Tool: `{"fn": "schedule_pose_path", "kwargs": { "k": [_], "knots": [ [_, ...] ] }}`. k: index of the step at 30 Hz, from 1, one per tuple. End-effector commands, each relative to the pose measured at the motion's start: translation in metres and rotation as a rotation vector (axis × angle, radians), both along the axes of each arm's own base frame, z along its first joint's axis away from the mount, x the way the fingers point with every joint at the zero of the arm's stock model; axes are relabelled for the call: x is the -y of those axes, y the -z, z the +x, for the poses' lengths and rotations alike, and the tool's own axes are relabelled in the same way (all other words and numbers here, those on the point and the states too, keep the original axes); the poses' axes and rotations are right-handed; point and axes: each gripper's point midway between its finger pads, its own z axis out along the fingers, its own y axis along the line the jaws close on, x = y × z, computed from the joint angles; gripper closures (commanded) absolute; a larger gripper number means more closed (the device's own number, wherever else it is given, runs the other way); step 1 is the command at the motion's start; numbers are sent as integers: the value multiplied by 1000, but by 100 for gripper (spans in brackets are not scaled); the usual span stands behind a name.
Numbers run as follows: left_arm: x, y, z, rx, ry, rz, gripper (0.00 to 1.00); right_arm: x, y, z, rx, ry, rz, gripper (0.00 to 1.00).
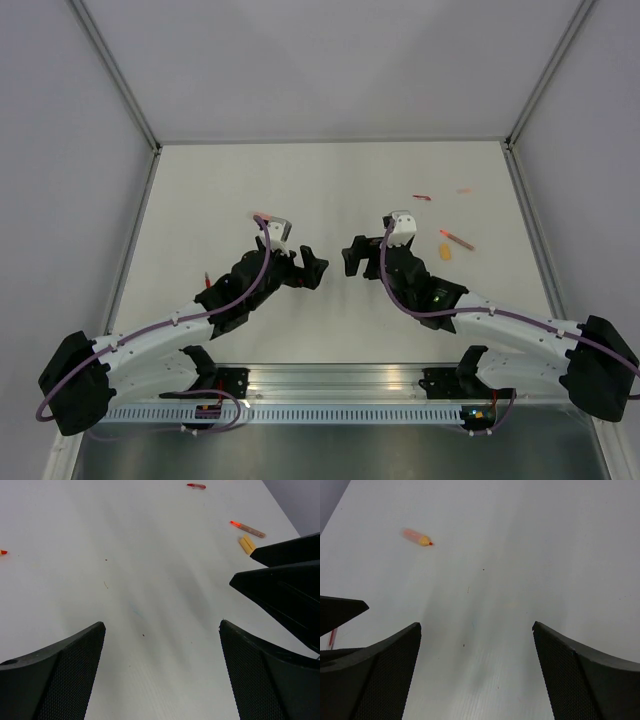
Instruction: Insert the pens into the pen caps
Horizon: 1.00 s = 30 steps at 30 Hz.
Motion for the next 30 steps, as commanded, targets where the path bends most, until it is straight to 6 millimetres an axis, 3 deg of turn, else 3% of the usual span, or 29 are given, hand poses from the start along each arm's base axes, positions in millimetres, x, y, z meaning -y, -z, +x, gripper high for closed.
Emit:
{"fn": "schedule_pose_path", "kwargs": {
  "k": [1,5,9,11,12,13,15,16,18,19,20,21,22,28,30],
  "knots": [
    [1,-23,7,32,-36,-52,0,-5,-23,0,83,-35,58,2],
    [0,-23,7,30,-37,-47,0,8,-28,8,106,34,-4,2],
    [-4,-26,8,41,-57,-43,0,34,-36,24,157,187,-106,2],
    [-7,-26,9,48,-67,-35,0,48,-41,36,216,201,-277,3],
    [-8,-26,9,50,-71,-35,0,55,-48,42,212,217,-339,3],
    [-8,-27,10,51,-74,-36,0,76,-47,58,178,251,-377,3],
    [-8,-27,10,52,-74,-35,0,86,-59,82,125,217,-354,4],
    [-7,-29,10,53,-73,-39,0,118,-46,92,34,238,-392,4],
    [-6,-29,9,50,-63,-44,0,126,-43,99,-57,149,-430,4],
    [-4,-29,8,48,-56,-47,0,150,-42,106,-97,172,-438,4],
    [-4,-29,7,46,-52,-46,0,151,-28,110,-160,117,-440,4],
    [-4,-30,8,47,-53,-49,0,175,-21,115,-248,161,-451,4],
    [-4,-29,8,46,-55,-47,0,186,-26,115,-264,191,-442,4],
    [-2,-30,5,40,-39,-58,0,235,0,124,-379,248,-487,5],
    [-1,-29,6,39,-41,-58,0,236,19,127,-442,195,-443,3]
  ]
}}
